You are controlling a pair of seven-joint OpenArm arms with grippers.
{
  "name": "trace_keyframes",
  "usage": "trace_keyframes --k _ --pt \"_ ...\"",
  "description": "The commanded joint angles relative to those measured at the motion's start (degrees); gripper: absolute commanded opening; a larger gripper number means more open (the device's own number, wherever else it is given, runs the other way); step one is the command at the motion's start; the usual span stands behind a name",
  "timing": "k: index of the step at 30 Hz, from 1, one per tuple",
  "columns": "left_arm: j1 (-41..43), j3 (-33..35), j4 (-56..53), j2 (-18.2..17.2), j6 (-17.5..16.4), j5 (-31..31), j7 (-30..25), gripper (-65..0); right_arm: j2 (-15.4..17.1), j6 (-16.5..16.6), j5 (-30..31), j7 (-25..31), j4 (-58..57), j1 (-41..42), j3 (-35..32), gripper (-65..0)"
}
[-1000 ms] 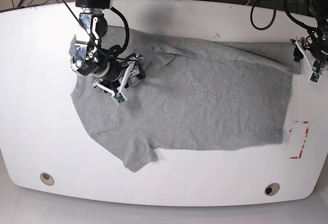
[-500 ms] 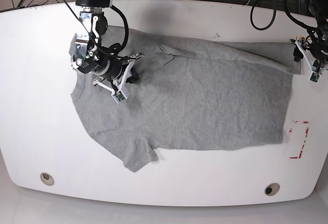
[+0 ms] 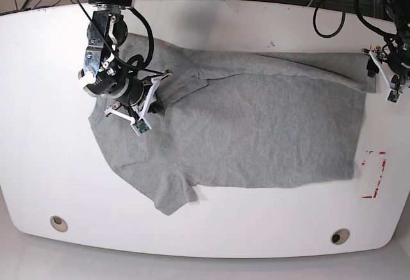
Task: Layout the t-shirt on the table in an organized manner, then fold the t-shirt properly
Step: 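Move the right gripper over the shirt's sleeve near the collar, then grasp the sleeve with the right gripper and pull it toward the shirt's shoulder corner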
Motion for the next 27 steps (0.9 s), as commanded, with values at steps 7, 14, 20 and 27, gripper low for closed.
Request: trace_keyframes --k 7,14,20,27 --pt "-0.38 0.57 0.76 -1.23 0.14 -0.16 -0.81 -25.8 1.85 0.1 0.67 0.52 1.49 3.81 0.02 -65.0" --pt "0.15 1.36 0.76 -1.23 0.14 -0.16 -0.81 -25.8 3.17 0.1 0.67 0.43 0.34 6.01 -0.07 -64.8" --pt "0.42 1.36 0.85 -1.23 0.14 -0.16 -0.81 -25.8 3.17 0.1 0.67 0.43 -1.94 7.86 -0.24 -64.5" --pt "0.42 1.36 0.85 -1.23 0.14 -0.16 -0.81 -25.8 5.37 0.1 0.67 0.43 -4.23 10.32 -4.64 -64.5"
